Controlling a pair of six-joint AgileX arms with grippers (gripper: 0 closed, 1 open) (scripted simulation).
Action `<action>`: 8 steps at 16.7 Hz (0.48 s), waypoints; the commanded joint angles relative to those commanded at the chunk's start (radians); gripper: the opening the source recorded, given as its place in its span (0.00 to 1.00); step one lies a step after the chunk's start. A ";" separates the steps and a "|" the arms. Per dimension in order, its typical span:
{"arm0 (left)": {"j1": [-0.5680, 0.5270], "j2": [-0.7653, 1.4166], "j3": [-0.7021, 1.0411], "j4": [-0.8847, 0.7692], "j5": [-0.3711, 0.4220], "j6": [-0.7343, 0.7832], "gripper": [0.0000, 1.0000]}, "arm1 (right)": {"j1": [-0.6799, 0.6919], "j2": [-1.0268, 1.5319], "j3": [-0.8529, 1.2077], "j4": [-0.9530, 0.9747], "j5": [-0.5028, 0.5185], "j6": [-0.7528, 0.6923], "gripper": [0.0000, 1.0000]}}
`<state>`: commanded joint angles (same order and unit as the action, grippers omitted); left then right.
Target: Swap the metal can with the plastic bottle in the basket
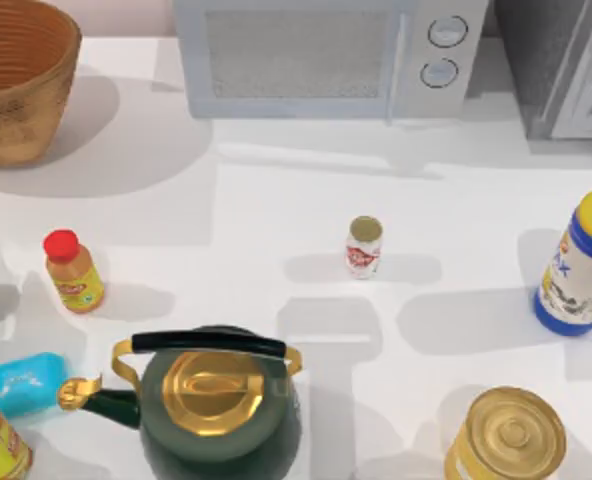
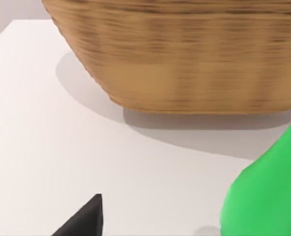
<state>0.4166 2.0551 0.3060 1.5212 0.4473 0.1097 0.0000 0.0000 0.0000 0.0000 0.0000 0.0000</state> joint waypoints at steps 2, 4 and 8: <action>0.000 0.000 0.000 0.000 0.000 0.000 0.77 | 0.000 0.000 0.000 0.000 0.000 0.000 1.00; 0.000 0.000 0.000 0.000 0.000 0.000 0.62 | 0.000 0.000 0.000 0.000 0.000 0.000 1.00; 0.000 0.000 0.000 0.000 0.000 0.000 0.32 | 0.000 0.000 0.000 0.000 0.000 0.000 1.00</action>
<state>0.4166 2.0551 0.3060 1.5212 0.4473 0.1097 0.0000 0.0000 0.0000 0.0000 0.0000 0.0000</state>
